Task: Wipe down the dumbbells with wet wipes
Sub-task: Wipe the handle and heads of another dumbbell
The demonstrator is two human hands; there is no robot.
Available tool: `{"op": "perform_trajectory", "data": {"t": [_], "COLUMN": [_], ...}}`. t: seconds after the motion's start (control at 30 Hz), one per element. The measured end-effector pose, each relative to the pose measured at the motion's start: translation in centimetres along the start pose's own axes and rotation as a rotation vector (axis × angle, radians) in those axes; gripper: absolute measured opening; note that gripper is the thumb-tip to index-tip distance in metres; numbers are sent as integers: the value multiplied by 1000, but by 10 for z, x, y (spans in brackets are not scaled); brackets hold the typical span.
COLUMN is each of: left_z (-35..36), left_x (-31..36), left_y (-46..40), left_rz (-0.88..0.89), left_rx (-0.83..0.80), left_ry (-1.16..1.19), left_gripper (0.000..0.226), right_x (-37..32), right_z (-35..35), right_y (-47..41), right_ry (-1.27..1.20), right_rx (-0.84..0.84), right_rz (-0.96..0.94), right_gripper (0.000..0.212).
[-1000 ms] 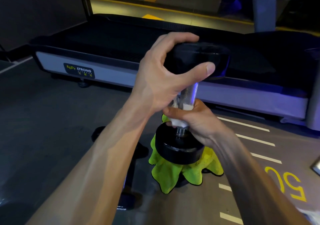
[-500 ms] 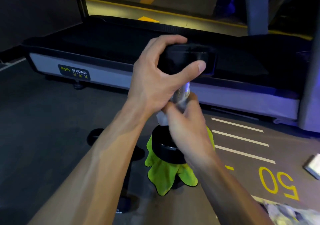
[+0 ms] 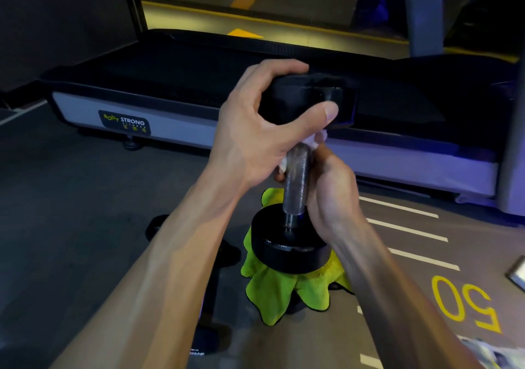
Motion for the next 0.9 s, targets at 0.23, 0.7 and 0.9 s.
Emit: {"op": "perform_trajectory", "data": {"t": [0.23,0.7,0.9], "left_z": [1,-11,-4], "left_x": [-1,-10,-8], "left_y": [-1,-3,-2], "left_rz": [-11,-77,-69], "left_rx": [-9,-12,-18], "left_ry": [60,43,49], "left_gripper": [51,50,54], "right_x": [-13,-1,-12], "right_z": [5,0,1], "right_y": [14,9,7], "right_ry": [421,780,681], "right_rx": [97,-263,-137], "right_rz": [-109,-197,-194], "right_gripper": [62,29,22]}}
Point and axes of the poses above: each hand's wrist, its own y-axis away from the middle knuckle, its own z-axis out of the palm, x = y × z, the point moved 9 cm from there along -y, towards the middle knuckle, and after that the axes turned 10 degrees about z, right-handed, at the moved point
